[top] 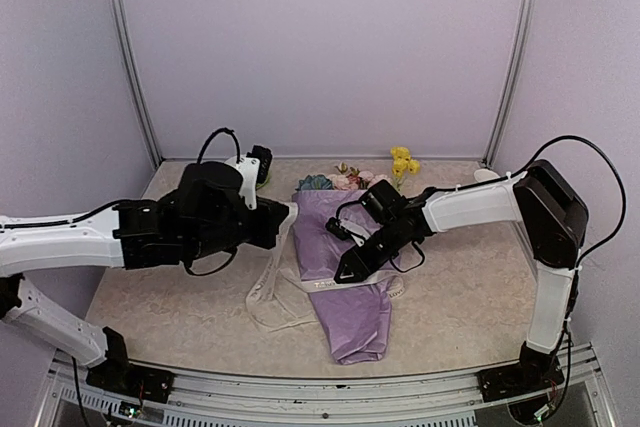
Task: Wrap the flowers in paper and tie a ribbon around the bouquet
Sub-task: Cross the ribbon over the folded bouquet.
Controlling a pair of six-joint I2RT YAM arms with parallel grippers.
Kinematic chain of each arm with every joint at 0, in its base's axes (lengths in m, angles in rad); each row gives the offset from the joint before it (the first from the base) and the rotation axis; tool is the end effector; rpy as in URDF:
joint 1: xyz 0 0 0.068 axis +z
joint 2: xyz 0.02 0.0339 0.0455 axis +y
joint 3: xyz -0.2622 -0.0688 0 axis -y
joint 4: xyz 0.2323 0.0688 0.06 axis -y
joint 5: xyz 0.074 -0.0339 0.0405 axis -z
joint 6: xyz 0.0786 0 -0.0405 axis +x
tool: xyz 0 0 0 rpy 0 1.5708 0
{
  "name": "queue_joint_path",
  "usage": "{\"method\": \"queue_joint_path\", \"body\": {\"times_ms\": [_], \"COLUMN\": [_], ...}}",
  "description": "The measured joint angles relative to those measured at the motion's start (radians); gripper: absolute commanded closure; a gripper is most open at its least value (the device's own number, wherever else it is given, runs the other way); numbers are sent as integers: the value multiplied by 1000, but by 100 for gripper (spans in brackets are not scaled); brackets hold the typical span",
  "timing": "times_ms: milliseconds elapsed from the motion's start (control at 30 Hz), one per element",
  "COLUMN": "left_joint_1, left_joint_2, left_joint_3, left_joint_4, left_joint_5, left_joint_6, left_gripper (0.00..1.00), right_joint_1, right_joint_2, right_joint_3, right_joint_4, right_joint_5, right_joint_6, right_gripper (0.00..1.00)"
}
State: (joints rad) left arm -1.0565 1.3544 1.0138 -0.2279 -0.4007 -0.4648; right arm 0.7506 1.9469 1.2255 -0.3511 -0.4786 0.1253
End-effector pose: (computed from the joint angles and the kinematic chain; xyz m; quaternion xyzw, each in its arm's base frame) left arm 0.1871 -0.2688 0.2697 0.1591 0.8500 -0.1981 0.4614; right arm 0.2671 0.2987 0.1227 -0.3452 0.8779 0.3096 0.1195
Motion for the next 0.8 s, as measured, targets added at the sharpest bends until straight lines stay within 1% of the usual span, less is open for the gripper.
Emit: {"method": "queue_joint_path", "body": {"times_ms": [100, 200, 300, 400, 567, 733, 800], "left_joint_1": [-57, -101, -143, -188, -223, -274, -280], "left_joint_2": [-155, -206, -162, -59, 33, 117, 133], "left_joint_3": [-16, -5, 34, 56, 69, 184, 199], "left_joint_4": [159, 253, 293, 325, 369, 410, 429], "left_joint_5": [-18, -45, -48, -13, 144, 270, 307], "left_joint_6": [51, 97, 128, 158, 192, 238, 248], "left_gripper": [100, 100, 100, 100, 100, 100, 100], "right_joint_1": [0, 0, -1, -4, -18, -24, -25], "right_joint_2": [2, 2, 3, 6, 7, 9, 11], "right_joint_3": [0, 0, 0, 0, -10, -11, -11], "right_joint_4": [1, 2, 3, 8, 24, 29, 31], "right_joint_5": [-2, -4, -5, -18, -53, -67, -71], "right_joint_6": [0, 1, 4, 7, 20, 26, 28], "right_gripper": [54, 54, 54, 53, 53, 53, 53]}}
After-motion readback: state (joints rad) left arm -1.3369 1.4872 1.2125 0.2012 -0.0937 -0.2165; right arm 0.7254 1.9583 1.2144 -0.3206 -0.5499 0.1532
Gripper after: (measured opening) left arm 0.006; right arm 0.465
